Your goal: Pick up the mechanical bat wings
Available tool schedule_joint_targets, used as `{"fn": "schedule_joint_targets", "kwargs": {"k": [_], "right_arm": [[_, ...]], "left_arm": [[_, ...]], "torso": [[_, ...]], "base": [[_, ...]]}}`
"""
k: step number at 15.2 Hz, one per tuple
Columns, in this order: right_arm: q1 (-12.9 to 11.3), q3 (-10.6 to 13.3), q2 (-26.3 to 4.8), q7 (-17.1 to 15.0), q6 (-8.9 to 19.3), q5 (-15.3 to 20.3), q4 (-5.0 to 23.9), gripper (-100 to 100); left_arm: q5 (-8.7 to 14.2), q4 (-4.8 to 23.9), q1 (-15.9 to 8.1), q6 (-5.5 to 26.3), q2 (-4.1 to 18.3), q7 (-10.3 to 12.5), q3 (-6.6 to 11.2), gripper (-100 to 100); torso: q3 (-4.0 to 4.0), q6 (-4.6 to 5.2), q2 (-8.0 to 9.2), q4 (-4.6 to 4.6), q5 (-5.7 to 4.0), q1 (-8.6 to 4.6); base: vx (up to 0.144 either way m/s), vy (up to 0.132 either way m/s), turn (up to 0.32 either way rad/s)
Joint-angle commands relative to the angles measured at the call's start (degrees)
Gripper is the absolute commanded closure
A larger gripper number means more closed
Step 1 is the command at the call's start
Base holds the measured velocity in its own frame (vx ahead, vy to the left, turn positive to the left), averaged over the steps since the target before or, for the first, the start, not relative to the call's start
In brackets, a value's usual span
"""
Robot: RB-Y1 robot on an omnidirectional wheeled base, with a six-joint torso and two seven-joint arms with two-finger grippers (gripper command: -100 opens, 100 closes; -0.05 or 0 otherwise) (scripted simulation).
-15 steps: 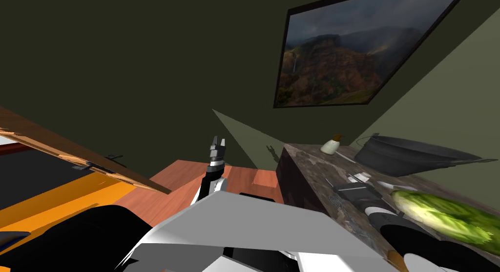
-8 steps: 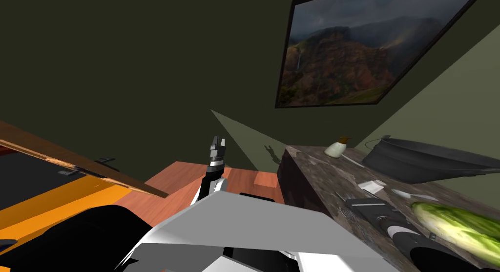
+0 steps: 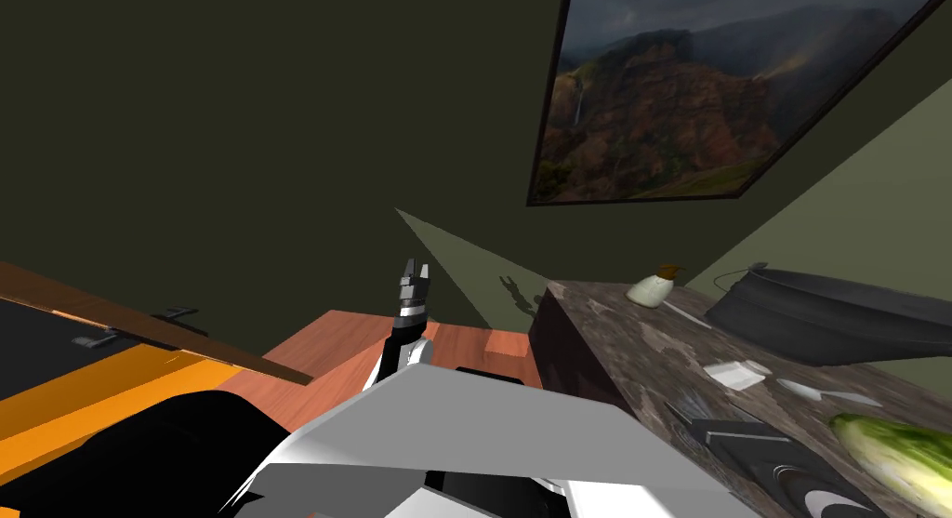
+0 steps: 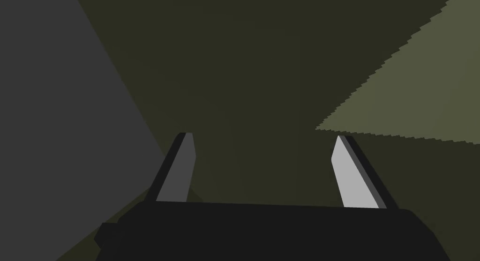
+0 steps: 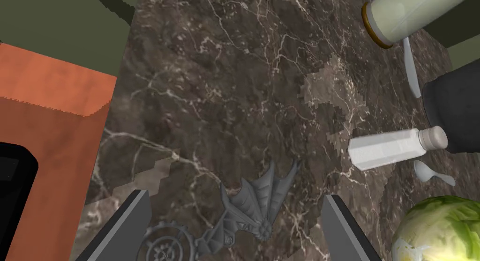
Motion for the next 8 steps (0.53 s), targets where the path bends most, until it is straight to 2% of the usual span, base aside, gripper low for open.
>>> {"fn": "schedule_joint_targets", "kwargs": {"k": [1, 2, 4, 5, 6, 8], "right_arm": [[0.0, -0.3, 0.1, -0.4, 2.2, 0.0, 0.1, -100], [1.1, -2.8, 0.4, -1.8, 3.9, -1.3, 1.2, -100], [1.1, -2.8, 0.4, -1.8, 6.3, -1.3, 1.2, -100], [1.1, -2.8, 0.4, -1.8, 6.6, -1.3, 1.2, -100], [2.2, -5.4, 0.7, -3.2, 8.6, -2.5, 2.3, -100], [2.2, -5.4, 0.7, -3.2, 10.8, -2.5, 2.3, -100]], "left_arm": [[0.0, 0.0, 0.0, 0.0, 0.0, 0.0, 0.00, 0], [0.0, 0.0, 0.0, 0.0, 0.0, 0.0, 0.00, 0], [0.0, 0.0, 0.0, 0.0, 0.0, 0.0, 0.00, 0], [0.0, 0.0, 0.0, 0.0, 0.0, 0.0, 0.00, 0], [0.0, 0.0, 0.0, 0.0, 0.0, 0.0, 0.00, 0], [0.0, 0.0, 0.0, 0.0, 0.0, 0.0, 0.00, 0]], "torso": [[0.00, 0.00, 0.00, 0.00, 0.00, 0.00], [0.04, 0.00, 0.07, 0.01, 0.00, 0.00], [0.00, 0.01, -0.02, 0.00, 0.00, -0.01], [0.00, 0.00, -0.01, 0.00, 0.00, 0.00], [0.03, 0.00, 0.06, 0.01, 0.00, 0.00], [-0.03, 0.01, -0.07, -0.01, -0.01, -0.02]], "base": [[0.051, 0.009, 0.001], [0.088, 0.003, -0.006], [0.100, 0.009, -0.012], [0.057, 0.008, 0.001], [0.097, 0.007, -0.008], [0.118, 0.009, -0.014]]}}
